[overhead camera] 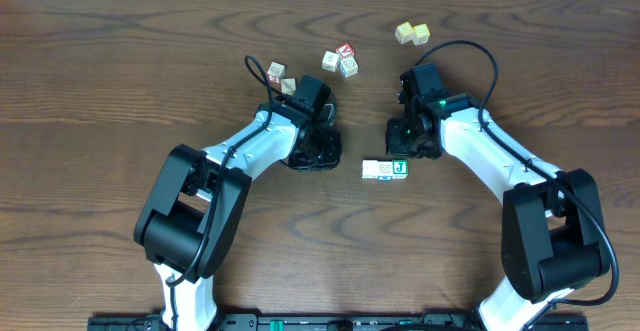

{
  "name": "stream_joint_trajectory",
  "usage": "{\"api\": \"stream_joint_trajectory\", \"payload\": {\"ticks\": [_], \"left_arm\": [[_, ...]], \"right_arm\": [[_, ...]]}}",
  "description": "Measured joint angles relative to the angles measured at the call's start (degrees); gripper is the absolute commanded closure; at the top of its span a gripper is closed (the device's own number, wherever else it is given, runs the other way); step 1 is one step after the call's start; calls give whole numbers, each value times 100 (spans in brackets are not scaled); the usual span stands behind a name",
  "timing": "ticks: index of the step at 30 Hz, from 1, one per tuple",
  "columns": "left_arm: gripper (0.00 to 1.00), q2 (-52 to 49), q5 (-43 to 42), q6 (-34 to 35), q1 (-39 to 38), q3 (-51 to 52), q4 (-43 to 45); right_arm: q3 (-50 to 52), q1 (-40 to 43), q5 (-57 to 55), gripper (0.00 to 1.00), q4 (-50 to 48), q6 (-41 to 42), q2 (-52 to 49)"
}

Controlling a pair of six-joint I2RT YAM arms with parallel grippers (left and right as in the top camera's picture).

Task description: Lift 3 blocks

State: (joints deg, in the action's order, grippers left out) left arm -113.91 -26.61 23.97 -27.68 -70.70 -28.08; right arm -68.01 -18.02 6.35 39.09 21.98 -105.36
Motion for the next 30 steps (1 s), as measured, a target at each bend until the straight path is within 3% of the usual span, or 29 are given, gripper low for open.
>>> {"api": "stream_joint_trajectory", "payload": {"ticks": [30], "left_arm": [[93, 0, 0, 0, 0, 0, 0]], "right_arm": [[146, -245, -107, 99, -149, 2, 0]]}}
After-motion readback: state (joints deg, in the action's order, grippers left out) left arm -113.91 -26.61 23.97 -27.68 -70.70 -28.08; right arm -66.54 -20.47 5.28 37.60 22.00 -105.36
